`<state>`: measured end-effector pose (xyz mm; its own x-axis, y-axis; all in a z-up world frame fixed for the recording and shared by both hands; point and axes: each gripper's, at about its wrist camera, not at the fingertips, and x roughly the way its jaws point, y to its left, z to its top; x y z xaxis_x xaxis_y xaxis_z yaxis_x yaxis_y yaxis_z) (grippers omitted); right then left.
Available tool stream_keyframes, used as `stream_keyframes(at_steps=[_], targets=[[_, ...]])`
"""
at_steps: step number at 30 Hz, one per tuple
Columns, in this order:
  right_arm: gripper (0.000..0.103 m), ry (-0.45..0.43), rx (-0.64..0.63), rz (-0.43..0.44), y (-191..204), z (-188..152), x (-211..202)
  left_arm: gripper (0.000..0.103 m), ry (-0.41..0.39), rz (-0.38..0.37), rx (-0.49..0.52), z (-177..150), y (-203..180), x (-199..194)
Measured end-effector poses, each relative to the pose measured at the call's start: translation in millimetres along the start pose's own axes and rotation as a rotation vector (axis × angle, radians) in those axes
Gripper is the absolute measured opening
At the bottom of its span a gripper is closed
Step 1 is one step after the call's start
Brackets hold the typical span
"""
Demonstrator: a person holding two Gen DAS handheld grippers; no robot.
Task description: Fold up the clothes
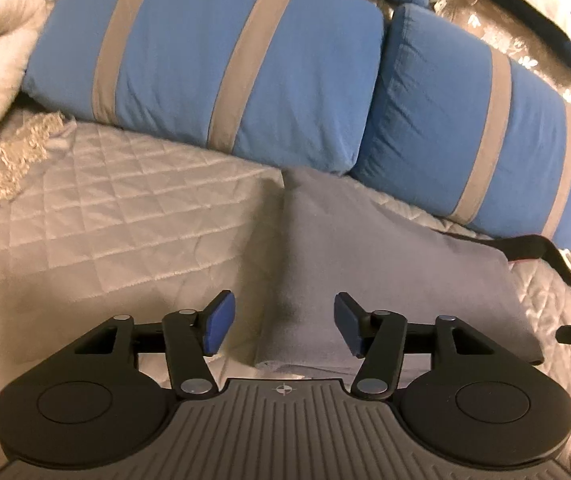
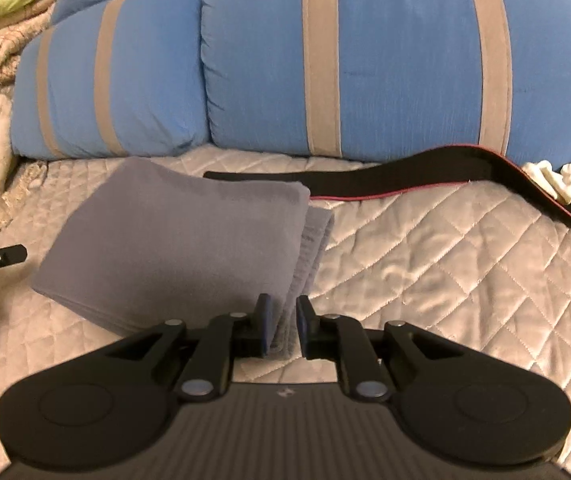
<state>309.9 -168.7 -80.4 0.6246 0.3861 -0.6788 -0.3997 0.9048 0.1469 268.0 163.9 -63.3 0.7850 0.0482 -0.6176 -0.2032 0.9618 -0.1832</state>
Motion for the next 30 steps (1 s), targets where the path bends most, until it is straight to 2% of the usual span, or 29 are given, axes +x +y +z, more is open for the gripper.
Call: stream_keyframes(at_steps=[5, 9, 14, 18, 22, 23, 26, 28, 30], targets=[[0.032, -0.024, 0.015, -0.014, 4, -1, -9, 0.055, -0.028, 0.005, -0.003, 0, 1, -13], [0.032, -0.042, 0.020, -0.014, 6, 0, -15, 0.055, -0.032, 0.002, -0.054, 4, 12, -11], [0.032, -0.052, 0.030, 0.010, 9, 2, -21, 0.053, -0.011, -0.113, -0.250, 14, 40, 14], [0.032, -0.053, 0.015, 0.028, 13, 2, -21, 0.046, 0.012, -0.185, -0.365, 17, 49, 42], [0.032, -0.052, 0.009, 0.032, 13, 3, -19, 0.045, 0.007, -0.205, -0.339, 22, 38, 63], [0.032, -0.053, 0.009, 0.032, 13, 3, -19, 0.045, 0.013, -0.189, -0.315, 24, 34, 67], [0.033, -0.056, 0.010, 0.030, 10, 2, -19, 0.041, 0.096, -0.079, -0.272, 21, 28, 90], [0.033, -0.060, 0.015, 0.024, 7, 2, -21, 0.041, 0.111, -0.084, -0.278, 16, 32, 97], [0.033, -0.061, 0.026, 0.018, 3, 1, -21, 0.041, 0.081, -0.099, -0.294, 18, 36, 87]])
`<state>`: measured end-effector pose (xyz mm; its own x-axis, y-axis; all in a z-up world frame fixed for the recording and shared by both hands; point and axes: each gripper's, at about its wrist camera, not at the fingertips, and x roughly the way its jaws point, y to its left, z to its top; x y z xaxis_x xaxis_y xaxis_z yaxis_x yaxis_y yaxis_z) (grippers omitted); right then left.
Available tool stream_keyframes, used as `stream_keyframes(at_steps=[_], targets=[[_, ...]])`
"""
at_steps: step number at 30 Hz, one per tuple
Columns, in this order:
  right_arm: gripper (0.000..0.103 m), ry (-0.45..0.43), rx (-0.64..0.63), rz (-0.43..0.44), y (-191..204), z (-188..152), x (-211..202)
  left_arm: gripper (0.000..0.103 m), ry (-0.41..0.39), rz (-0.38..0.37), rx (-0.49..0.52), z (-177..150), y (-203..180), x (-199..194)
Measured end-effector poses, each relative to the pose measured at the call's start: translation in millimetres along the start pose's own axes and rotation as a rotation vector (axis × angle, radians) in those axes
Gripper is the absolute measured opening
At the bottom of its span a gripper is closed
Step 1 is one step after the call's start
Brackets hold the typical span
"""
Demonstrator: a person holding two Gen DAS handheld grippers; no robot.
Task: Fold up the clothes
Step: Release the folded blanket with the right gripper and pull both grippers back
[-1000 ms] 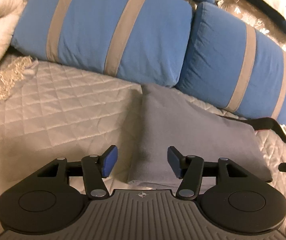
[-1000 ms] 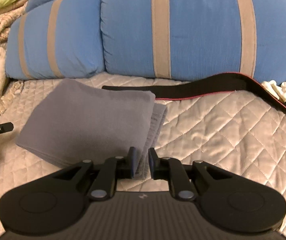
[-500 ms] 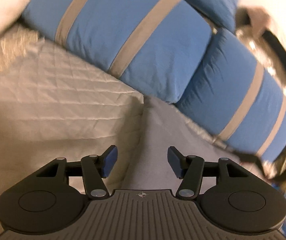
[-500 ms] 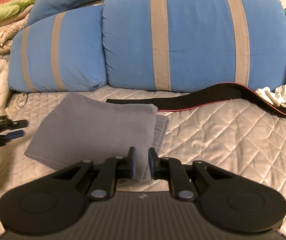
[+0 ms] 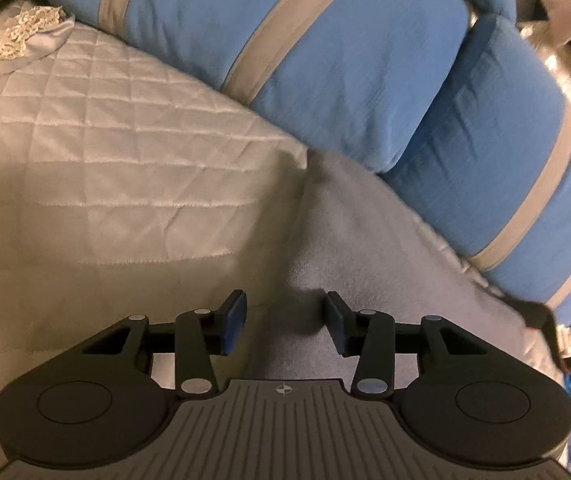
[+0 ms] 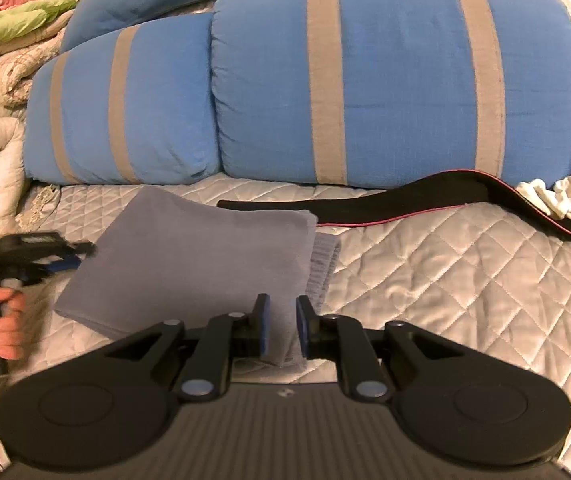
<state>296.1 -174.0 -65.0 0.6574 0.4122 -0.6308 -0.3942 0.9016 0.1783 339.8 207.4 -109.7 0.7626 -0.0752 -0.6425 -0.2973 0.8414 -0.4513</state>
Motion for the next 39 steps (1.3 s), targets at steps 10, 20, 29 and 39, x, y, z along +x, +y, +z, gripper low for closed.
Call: stream_keyframes(at_steps=[10, 20, 29, 39], targets=[[0.033, 0.015, 0.012, -0.011, 3, -7, -7, 0.042, -0.220, 0.096, 0.084, -17, -19, -93], [0.033, 0.126, -0.122, -0.019, 23, -47, -2, 0.041, -0.126, 0.140, 0.359, -96, -35, -121], [0.086, 0.132, -0.230, -0.026, 35, -64, -1, 0.041, -0.097, 0.111, 0.407, -126, -31, -118], [0.103, 0.141, -0.295, -0.079, 41, -77, 13, 0.100, -0.226, 0.134, 0.484, -131, -49, -123]])
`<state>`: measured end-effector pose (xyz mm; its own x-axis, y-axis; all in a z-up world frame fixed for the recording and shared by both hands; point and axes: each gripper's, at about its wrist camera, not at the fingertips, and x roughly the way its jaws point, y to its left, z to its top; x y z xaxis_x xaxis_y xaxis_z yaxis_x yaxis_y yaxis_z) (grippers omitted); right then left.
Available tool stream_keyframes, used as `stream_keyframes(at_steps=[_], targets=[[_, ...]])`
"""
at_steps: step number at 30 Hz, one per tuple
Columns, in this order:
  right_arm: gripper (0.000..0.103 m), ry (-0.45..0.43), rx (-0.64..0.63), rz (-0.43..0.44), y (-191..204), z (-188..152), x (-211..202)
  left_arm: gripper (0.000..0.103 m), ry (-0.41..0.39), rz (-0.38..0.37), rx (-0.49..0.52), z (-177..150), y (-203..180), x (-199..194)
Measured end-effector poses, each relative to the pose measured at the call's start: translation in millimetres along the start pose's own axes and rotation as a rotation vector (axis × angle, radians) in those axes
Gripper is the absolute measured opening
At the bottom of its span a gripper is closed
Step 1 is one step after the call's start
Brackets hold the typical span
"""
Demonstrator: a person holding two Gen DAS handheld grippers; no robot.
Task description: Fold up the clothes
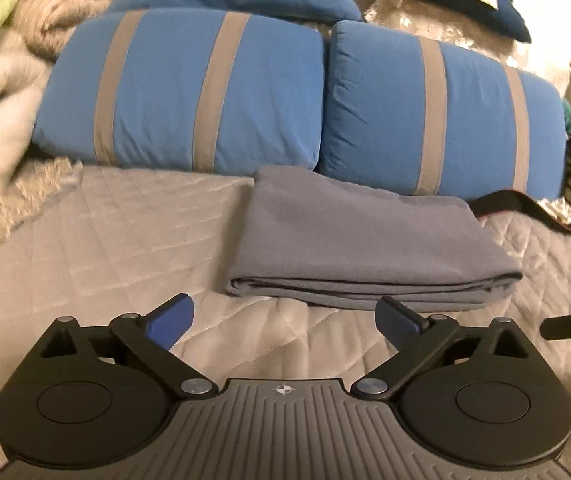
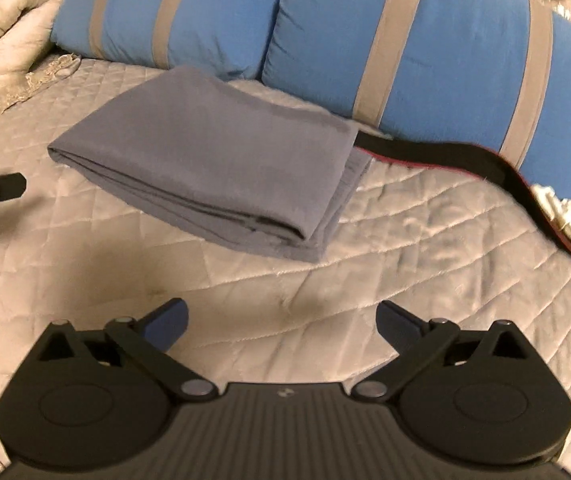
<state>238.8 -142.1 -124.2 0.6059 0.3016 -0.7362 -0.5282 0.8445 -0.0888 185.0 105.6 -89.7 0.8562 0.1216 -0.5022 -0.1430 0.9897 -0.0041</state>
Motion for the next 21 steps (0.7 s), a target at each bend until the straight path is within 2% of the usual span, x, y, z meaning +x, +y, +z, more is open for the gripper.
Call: stream_keyframes(at_steps=[8, 12, 14, 21], targets=[[0.103, 0.104, 0.072, 0.029, 3, -10, 24, 0.100, 0.101, 0.027, 0.000, -9, 3, 19], [0.103, 0.098, 0.108, 0.024, 3, -14, 26, 0.102, 0.175, 0.076, 0.045, -18, 3, 36], [0.103, 0.091, 0.105, 0.021, 4, -15, 26, 0.102, 0.150, 0.082, 0.047, -23, 3, 35], [0.103, 0.060, 0.085, 0.021, 5, -18, 25, 0.102, 0.149, 0.106, 0.055, -22, 0, 36]])
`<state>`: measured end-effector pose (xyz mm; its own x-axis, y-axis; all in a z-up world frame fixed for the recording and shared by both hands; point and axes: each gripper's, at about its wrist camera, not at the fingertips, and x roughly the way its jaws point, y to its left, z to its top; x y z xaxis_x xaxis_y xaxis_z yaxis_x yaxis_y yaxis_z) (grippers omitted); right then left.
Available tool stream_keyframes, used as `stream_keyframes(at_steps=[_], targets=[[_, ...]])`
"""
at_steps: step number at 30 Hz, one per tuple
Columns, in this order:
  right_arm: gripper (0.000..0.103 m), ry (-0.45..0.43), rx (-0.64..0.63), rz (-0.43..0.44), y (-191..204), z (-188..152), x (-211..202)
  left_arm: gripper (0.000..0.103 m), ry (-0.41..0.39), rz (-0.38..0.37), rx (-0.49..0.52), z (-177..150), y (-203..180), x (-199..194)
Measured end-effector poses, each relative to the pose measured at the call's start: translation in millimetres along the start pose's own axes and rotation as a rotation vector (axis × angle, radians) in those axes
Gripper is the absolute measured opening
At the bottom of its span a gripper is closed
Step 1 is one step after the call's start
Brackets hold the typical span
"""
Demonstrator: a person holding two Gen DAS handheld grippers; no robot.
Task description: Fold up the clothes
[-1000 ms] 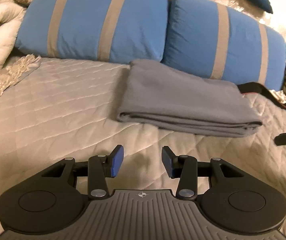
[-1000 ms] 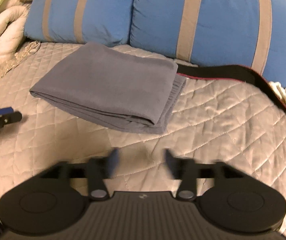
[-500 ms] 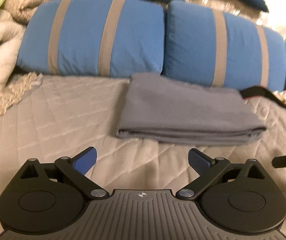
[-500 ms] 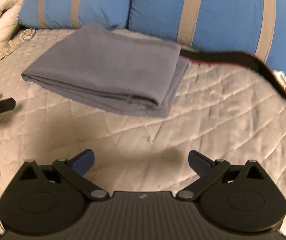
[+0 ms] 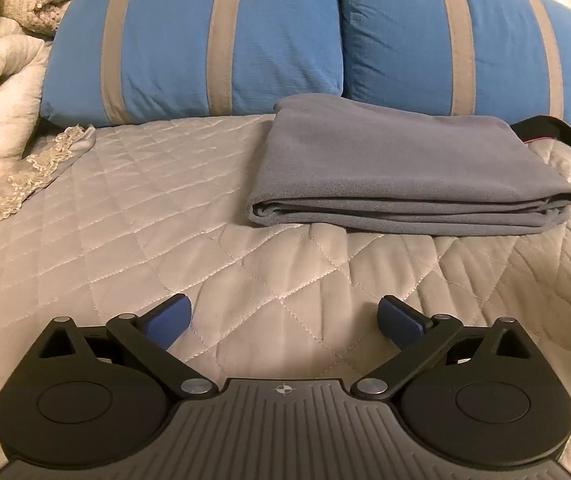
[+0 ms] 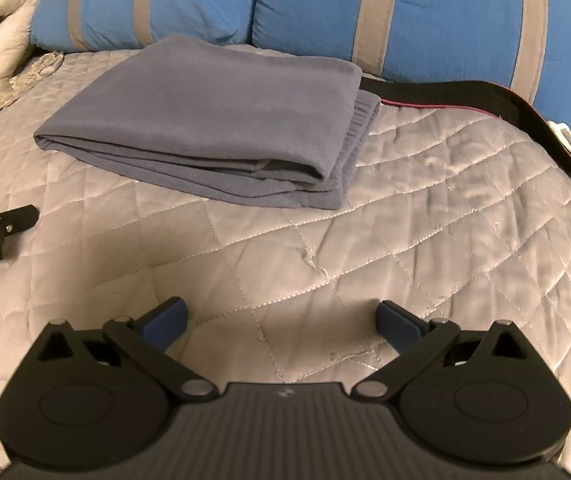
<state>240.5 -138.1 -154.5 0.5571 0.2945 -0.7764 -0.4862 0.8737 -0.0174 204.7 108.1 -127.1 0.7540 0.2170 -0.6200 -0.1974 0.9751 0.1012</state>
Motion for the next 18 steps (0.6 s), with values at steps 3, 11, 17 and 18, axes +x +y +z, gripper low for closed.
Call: stream_keyframes(at_steps=[3, 11, 17, 18], targets=[[0.103, -0.003, -0.005, -0.001, 0.2, 0.1, 0.1, 0.102, 0.001, 0.003, -0.003, 0.5, -0.2, 0.3], [0.103, -0.012, -0.015, -0.001, 0.4, -0.9, 0.0, 0.102, -0.005, -0.002, -0.011, -0.9, 0.8, -0.8], [0.103, -0.018, -0.024, -0.001, 1.0, -1.6, -0.2, 0.102, -0.007, 0.000, -0.009, -1.0, 0.2, -0.6], [0.103, -0.019, -0.025, -0.002, 1.1, -1.6, -0.2, 0.102, -0.007, 0.000, -0.009, -0.9, 0.1, -0.6]])
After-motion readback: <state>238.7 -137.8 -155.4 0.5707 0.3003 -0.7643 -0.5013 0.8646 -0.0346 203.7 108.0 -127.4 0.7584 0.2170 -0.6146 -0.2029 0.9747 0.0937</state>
